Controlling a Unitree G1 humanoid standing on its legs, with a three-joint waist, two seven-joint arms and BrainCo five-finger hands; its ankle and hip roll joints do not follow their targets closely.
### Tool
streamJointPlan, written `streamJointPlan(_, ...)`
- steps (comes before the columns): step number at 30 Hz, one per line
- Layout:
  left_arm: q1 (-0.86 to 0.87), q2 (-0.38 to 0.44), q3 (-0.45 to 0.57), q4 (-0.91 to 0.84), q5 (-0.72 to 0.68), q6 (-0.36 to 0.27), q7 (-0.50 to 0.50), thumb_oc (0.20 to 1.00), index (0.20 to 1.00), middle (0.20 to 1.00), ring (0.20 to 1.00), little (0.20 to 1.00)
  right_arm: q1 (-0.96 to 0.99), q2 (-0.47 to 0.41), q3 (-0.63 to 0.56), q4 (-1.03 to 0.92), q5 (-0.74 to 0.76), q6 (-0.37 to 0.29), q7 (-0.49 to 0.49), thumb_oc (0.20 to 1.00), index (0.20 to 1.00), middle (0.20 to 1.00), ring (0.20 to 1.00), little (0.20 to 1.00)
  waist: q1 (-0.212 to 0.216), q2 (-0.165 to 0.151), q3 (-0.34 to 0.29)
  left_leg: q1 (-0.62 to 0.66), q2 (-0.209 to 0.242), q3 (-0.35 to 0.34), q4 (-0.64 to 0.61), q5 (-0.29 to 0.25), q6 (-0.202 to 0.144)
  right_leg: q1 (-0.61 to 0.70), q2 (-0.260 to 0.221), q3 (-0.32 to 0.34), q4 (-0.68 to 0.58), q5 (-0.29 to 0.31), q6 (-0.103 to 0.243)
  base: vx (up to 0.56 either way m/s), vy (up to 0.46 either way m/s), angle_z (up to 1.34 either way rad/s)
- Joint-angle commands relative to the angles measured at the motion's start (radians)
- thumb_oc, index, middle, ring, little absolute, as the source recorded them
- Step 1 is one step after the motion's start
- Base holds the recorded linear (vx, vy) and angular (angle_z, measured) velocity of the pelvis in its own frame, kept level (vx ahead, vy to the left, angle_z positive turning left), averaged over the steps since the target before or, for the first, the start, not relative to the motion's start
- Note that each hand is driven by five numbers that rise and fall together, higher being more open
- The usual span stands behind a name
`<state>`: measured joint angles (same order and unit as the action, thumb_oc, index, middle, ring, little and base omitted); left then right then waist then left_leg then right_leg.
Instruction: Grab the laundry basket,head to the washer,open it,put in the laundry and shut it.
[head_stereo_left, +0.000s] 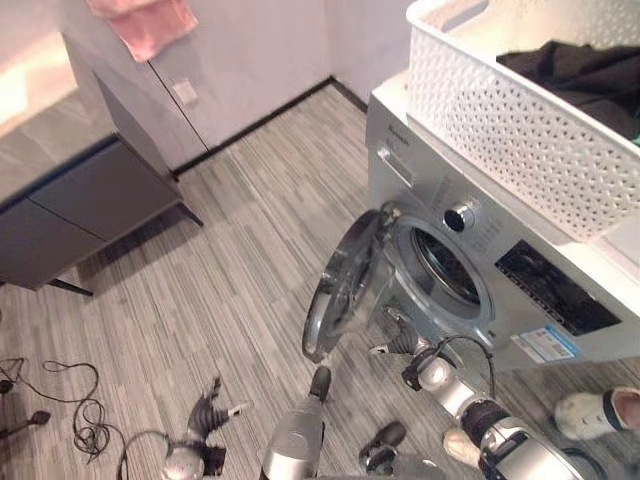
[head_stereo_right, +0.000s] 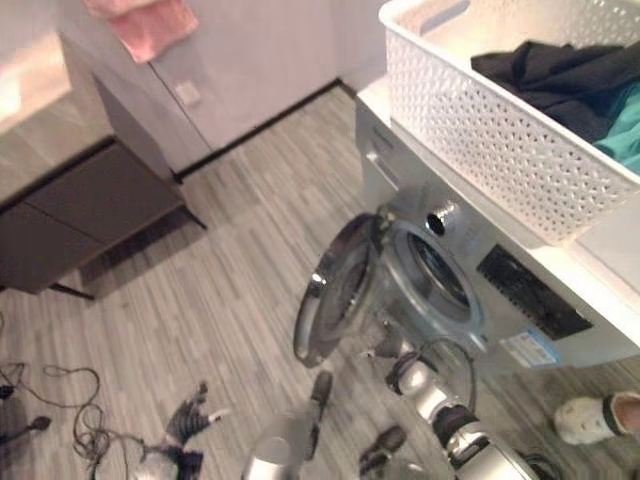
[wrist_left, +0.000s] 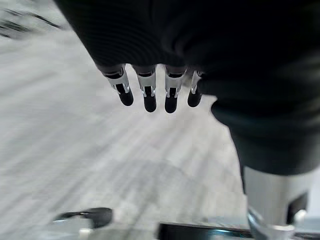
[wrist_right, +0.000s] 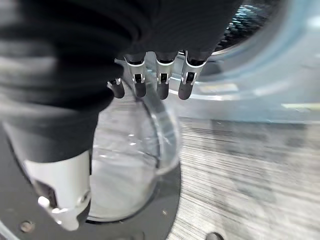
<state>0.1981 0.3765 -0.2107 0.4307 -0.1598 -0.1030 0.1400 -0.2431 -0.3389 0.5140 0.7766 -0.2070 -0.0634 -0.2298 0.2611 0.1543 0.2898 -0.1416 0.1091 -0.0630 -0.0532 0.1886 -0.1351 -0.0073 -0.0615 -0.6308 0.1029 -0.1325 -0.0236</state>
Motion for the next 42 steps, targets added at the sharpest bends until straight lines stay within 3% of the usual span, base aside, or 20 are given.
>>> streamJointPlan(1,0.057,0.095,0.02,-0.052,-0.039,-0.09,-0.043,1.0,1.0,1.0,1.0,1.0,0.123,-0.038,-0.053,-0.123,0.008,-0.053,0.009,1.0,1.0,1.0,1.0,1.0,-0.016,-0.037,-0.062,-0.108,-0.044,0.035,0.049,-0.009,0.037,0.072,-0.081,0.124,-0.066,0.015,0.104,0.09,0.238,-0.12)
streamJointPlan(8,0.047,0.182,-0.007,-0.066,-0.073,-0.134,-0.128,1.0,1.0,1.0,1.0,1.0,0.385,-0.144,-0.128,-0.223,-0.044,-0.113,0.094,1.0,1.0,1.0,1.0,1.0,-0.117,-0.105,-0.111,-0.041,-0.077,0.14,0.01,-0.079,0.07,0.064,-0.135,0.219,-0.125,0.083,0.17,0.14,0.149,-0.51)
streamJointPlan(10,0.026,0.194,-0.017,-0.056,-0.053,-0.143,-0.123,1.0,1.0,1.0,1.0,1.0,0.409,-0.159,-0.139,-0.205,-0.053,-0.118,0.103,1.0,1.0,1.0,1.0,1.0,-0.138,-0.121,-0.117,-0.023,-0.081,0.175,0.007,-0.1,0.08,0.052,-0.147,0.258,-0.136,0.106,0.183,0.13,0.144,-0.87)
streamJointPlan(11,0.002,0.209,-0.008,-0.052,-0.053,-0.154,-0.115,1.0,1.0,1.0,1.0,1.0,0.438,-0.172,-0.169,-0.195,-0.047,-0.118,0.114,1.0,1.0,1.0,1.0,1.0,-0.166,-0.143,-0.123,0.005,-0.08,0.225,-0.002,-0.123,0.089,0.039,-0.153,0.307,-0.145,0.127,0.201,0.16,0.144,-1.08)
streamJointPlan(16,0.006,0.276,0.044,-0.217,-0.019,-0.189,-0.093,1.0,1.0,1.0,1.0,1.0,0.471,-0.175,-0.199,-0.113,-0.087,-0.111,0.116,1.0,1.0,1.0,1.0,1.0,-0.185,-0.165,-0.146,0.053,-0.079,0.28,-0.023,-0.139,0.096,0.031,-0.165,0.354,-0.161,0.168,0.221,0.1,0.047,-0.7)
streamJointPlan(18,0.021,0.292,0.084,-0.269,0.04,-0.199,-0.053,1.0,1.0,1.0,1.0,1.0,0.491,-0.161,-0.211,-0.09,-0.09,-0.109,0.112,1.0,1.0,1.0,1.0,1.0,-0.184,-0.165,-0.154,0.068,-0.077,0.277,-0.026,-0.143,0.091,0.047,-0.168,0.345,-0.169,0.164,0.225,0.1,-0.047,-0.11)
streamJointPlan(20,0.042,0.298,0.206,-0.334,0.219,-0.186,0.075,1.0,1.0,1.0,1.0,1.0,0.517,-0.138,-0.226,-0.063,-0.099,-0.107,0.108,1.0,1.0,1.0,1.0,1.0,-0.178,-0.168,-0.176,0.084,-0.072,0.263,-0.034,-0.135,0.079,0.077,-0.167,0.322,-0.183,0.154,0.223,0.07,-0.127,0.07)
streamJointPlan(24,0.024,0.289,0.303,-0.383,0.281,-0.191,0.147,1.0,1.0,1.0,1.0,1.0,0.525,-0.121,-0.234,-0.044,-0.107,-0.101,0.11,1.0,1.0,1.0,1.0,1.0,-0.175,-0.169,-0.194,0.096,-0.062,0.247,-0.031,-0.133,0.065,0.106,-0.157,0.299,-0.184,0.135,0.212,0.01,-0.11,0.21)
streamJointPlan(25,0.012,0.259,0.294,-0.405,0.194,-0.209,0.123,1.0,1.0,1.0,1.0,1.0,0.52,-0.116,-0.232,-0.028,-0.103,-0.093,0.109,1.0,1.0,1.0,1.0,1.0,-0.176,-0.168,-0.197,0.098,-0.058,0.242,-0.032,-0.128,0.061,0.112,-0.152,0.294,-0.184,0.131,0.205,-0.01,-0.106,0.2)
streamJointPlan(26,0.012,0.259,0.295,-0.405,0.193,-0.209,0.121,1.0,1.0,1.0,1.0,1.0,0.519,-0.117,-0.232,-0.028,-0.103,-0.093,0.109,1.0,1.0,1.0,1.0,1.0,-0.176,-0.167,-0.198,0.095,-0.058,0.242,-0.034,-0.122,0.062,0.109,-0.151,0.294,-0.185,0.135,0.204,-0.01,-0.069,0.18)
streamJointPlan(30,-0.018,0.246,0.188,-0.443,0.01,-0.222,-0.025,1.0,1.0,1.0,1.0,1.0,0.516,-0.125,-0.236,-0.021,-0.1,-0.076,0.116,1.0,1.0,1.0,1.0,1.0,-0.192,-0.158,-0.2,0.096,-0.047,0.236,-0.034,-0.111,0.051,0.118,-0.137,0.289,-0.189,0.127,0.194,-0.03,-0.054,0.1)
streamJointPlan(35,-0.058,0.264,0.06,-0.494,-0.023,-0.21,-0.105,1.0,1.0,1.0,1.0,1.0,0.507,-0.146,-0.227,-0.032,-0.098,-0.076,0.119,1.0,1.0,1.0,1.0,1.0,-0.213,-0.143,-0.199,0.084,-0.03,0.235,-0.034,-0.092,0.043,0.104,-0.12,0.298,-0.19,0.126,0.183,-0.05,-0.063,0.0)
streamJointPlan(42,-0.05,0.259,-0.009,-0.526,-0.075,-0.198,-0.161,1.0,1.0,1.0,1.0,1.0,0.506,-0.165,-0.207,-0.041,-0.107,-0.082,0.114,1.0,1.0,1.0,1.0,1.0,-0.219,-0.125,-0.176,0.08,0.008,0.232,-0.034,-0.06,0.025,0.101,-0.07,0.317,-0.187,0.102,0.148,-0.06,-0.085,-0.06)
